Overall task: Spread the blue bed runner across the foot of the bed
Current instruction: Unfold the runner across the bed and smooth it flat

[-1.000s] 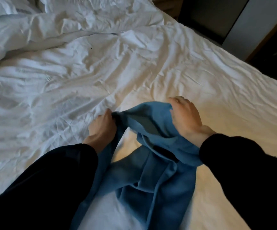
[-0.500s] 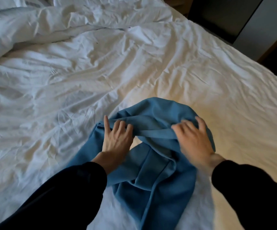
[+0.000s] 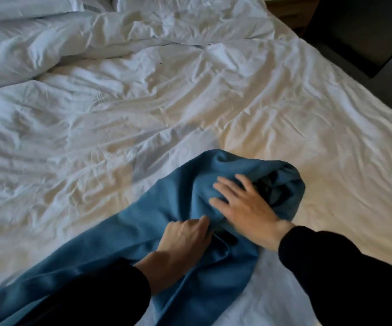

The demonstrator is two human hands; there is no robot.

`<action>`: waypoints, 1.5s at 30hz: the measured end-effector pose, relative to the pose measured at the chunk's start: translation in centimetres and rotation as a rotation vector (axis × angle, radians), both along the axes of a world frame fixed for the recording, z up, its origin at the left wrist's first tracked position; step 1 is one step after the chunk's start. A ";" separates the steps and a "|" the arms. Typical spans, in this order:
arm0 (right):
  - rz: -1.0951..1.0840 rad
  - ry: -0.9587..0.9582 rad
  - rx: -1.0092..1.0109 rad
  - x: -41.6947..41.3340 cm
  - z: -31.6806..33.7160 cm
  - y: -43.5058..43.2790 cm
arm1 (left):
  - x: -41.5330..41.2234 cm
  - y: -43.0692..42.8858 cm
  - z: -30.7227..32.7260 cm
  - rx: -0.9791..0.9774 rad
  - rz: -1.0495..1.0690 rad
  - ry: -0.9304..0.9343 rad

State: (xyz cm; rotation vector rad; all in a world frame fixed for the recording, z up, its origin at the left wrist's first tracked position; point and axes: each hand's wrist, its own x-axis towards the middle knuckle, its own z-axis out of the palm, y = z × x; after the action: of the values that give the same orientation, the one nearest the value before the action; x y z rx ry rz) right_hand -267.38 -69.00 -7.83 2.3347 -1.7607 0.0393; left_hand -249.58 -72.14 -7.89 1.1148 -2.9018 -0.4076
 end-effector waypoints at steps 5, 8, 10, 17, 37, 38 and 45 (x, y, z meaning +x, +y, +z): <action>0.012 -0.178 -0.076 -1.5 -1.1 0.6 | 0.5 1.1 0.5 0.062 0.071 0.065; -0.037 -0.268 -0.073 -2.9 -0.6 0.1 | 2.8 -0.3 -0.1 -0.055 0.159 0.049; -0.064 -0.272 -0.094 -2.9 -0.1 -0.6 | 4.7 -1.1 0.0 -0.065 0.255 0.049; -0.165 -0.265 -0.224 -1.0 1.9 -4.2 | 7.8 -6.2 2.3 -0.020 0.567 0.291; -0.481 -0.198 -0.007 0.0 3.4 -20.8 | 9.0 -20.6 1.3 -0.227 0.630 -0.202; -0.497 -0.206 -0.016 -0.1 3.1 -21.4 | 8.9 -20.8 0.9 -0.239 0.627 -0.219; -0.233 -0.157 0.052 2.9 -0.7 -17.5 | 8.8 -16.3 -3.7 -0.342 0.452 -0.174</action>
State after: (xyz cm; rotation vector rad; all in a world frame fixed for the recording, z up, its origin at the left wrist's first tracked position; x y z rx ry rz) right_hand -264.51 -86.51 -8.57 2.1978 -2.1221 0.1444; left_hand -240.77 -88.41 -11.63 1.7355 -2.5813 0.1961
